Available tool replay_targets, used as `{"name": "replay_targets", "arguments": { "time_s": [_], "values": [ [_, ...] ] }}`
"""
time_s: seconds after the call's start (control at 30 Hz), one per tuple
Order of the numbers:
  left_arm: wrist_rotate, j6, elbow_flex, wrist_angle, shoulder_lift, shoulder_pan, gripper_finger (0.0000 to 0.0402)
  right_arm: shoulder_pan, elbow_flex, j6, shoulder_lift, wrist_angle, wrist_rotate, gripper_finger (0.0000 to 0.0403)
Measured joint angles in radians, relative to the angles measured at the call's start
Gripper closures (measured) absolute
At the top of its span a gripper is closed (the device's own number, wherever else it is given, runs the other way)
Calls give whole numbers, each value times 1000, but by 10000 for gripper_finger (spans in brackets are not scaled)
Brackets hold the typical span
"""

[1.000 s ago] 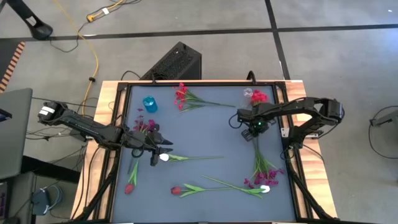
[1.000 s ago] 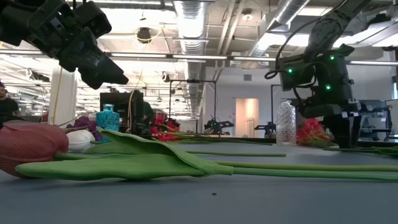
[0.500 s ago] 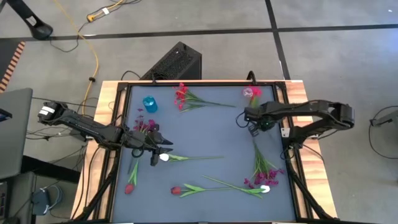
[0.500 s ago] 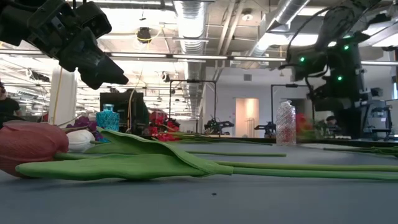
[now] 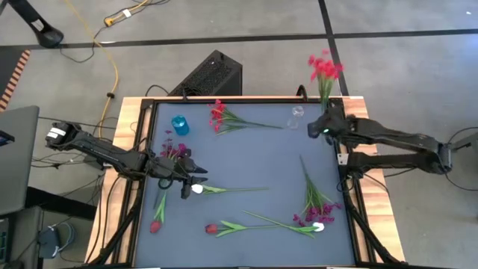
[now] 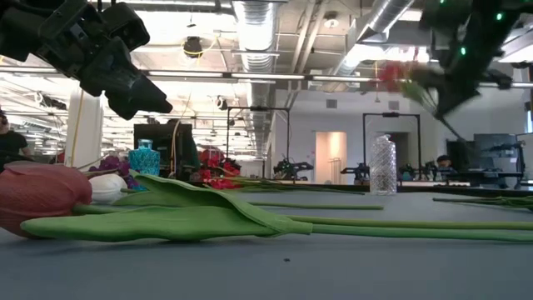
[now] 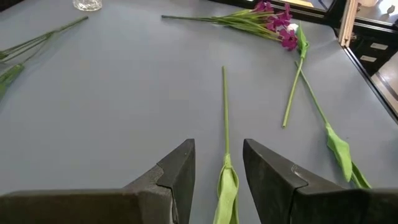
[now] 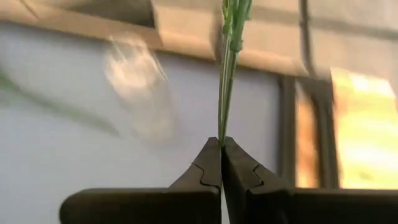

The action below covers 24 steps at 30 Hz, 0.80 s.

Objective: Sort flowers into vase by color
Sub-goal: Put the right red flowers into the transparent vase

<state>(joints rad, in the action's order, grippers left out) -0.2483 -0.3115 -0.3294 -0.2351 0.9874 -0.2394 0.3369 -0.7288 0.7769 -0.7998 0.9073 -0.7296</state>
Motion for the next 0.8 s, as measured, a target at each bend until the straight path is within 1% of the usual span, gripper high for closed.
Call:
{"name": "replay_targets", "arguments": {
  "time_s": [0.1, 0.13, 0.2, 0.23, 0.37, 0.4, 0.5, 0.7, 0.8],
  "values": [
    [-1, 0, 0, -1, 0, 0, 278, 0, -1, -235, 92, -244, 0, 378],
    [-2, -1, 0, -1, 0, 0, 278, 1, -2, -339, 114, -323, 22, 379],
    [-2, -1, 0, -2, 0, 0, 278, 12, -2, -545, 141, -460, 109, 380],
    [-2, -1, 0, -2, 0, 0, 278, 24, -2, -612, 148, -529, 159, 381],
    [-3, 0, 0, -12, 0, 0, 278, 91, 32, -747, 154, -812, 298, 381],
    [-3, 0, 0, -15, 0, 0, 278, 113, 52, -768, 154, -865, 328, 381],
    [-3, -5, 0, -19, 0, 0, 278, 207, 118, -770, 151, -955, 364, 382],
    [-3, 1, 0, -18, 0, 0, 278, 370, 219, -700, 153, -1058, 515, 382],
    [-3, 8, 0, -18, 0, 0, 278, 409, 265, -698, 149, -1113, 525, 382]
  ]
}}
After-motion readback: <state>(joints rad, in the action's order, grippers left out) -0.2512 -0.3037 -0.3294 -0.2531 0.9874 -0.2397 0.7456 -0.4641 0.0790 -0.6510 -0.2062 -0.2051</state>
